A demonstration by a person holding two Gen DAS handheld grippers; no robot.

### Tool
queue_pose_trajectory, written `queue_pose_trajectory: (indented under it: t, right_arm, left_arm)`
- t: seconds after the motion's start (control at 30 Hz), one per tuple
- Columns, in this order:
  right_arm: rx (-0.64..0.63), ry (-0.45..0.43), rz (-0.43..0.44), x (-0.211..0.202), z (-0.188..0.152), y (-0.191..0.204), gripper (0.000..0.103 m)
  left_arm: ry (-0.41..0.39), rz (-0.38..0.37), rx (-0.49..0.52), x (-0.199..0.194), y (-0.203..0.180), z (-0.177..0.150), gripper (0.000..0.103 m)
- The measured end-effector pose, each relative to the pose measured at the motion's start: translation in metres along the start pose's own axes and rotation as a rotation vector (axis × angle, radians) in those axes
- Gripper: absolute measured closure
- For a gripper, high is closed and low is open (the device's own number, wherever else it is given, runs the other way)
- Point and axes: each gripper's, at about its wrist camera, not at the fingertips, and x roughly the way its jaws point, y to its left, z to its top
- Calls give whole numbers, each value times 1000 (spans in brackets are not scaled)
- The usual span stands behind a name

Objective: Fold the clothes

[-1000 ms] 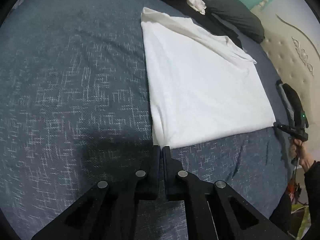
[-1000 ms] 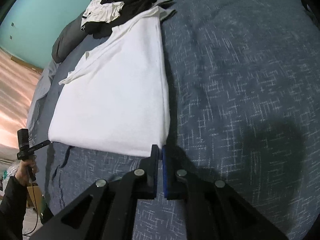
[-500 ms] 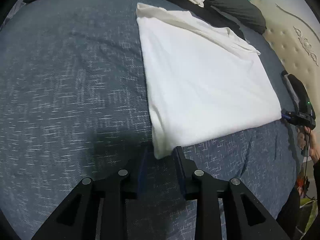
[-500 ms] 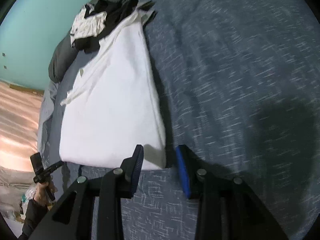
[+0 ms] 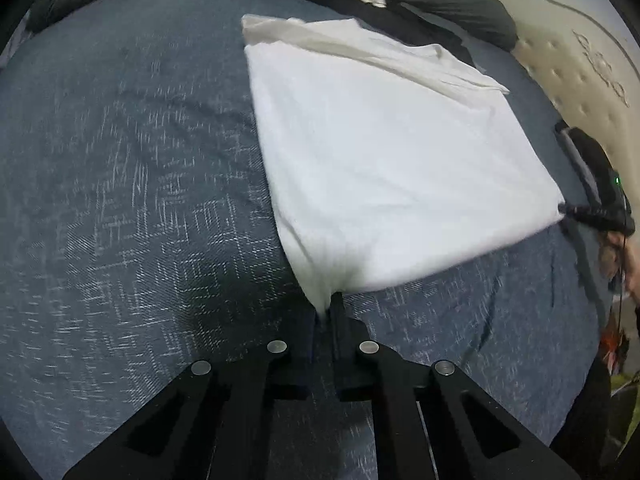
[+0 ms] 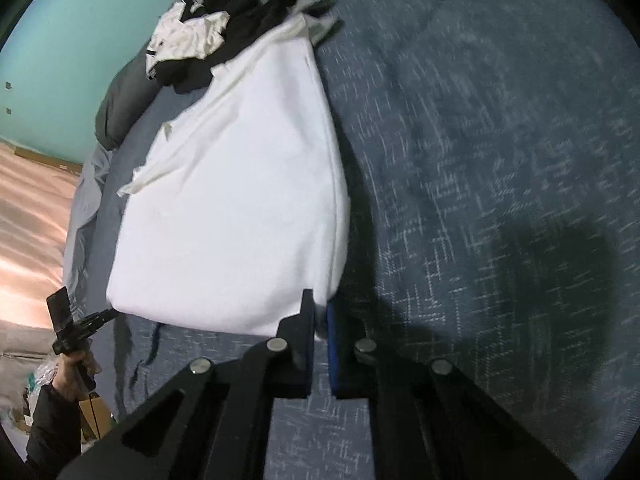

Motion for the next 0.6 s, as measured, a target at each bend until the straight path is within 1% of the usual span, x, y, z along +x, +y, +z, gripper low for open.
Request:
queue_pose_trajectory:
  t: [0.1,0.2,0.27,0.37,0.47,0.6]
  right_arm:
    - [-19,-8,14,-17,0,5,99]
    - [-46,-22,41,-32,-6,17,99]
    - [-61,-23,54,-42,-12,23,99]
    - [-69,-14,52,-50,-23,29,99]
    - [-77,-17,54,-68,-39,29,99]
    - [-107,9,40,-85,-62,35,99]
  left_arm:
    - [-19,-3,18,-16,-6,1,98]
    - [-39,5,57,-32,-20,-1,98]
    - [-42,-3,67,-52,-11,-15,98]
    - [-41,-3,82,-72,-9,-27,98]
    - [-23,-2,99,-81,-24,-40,98]
    - [2,-2,149,-104,-43,-71,98]
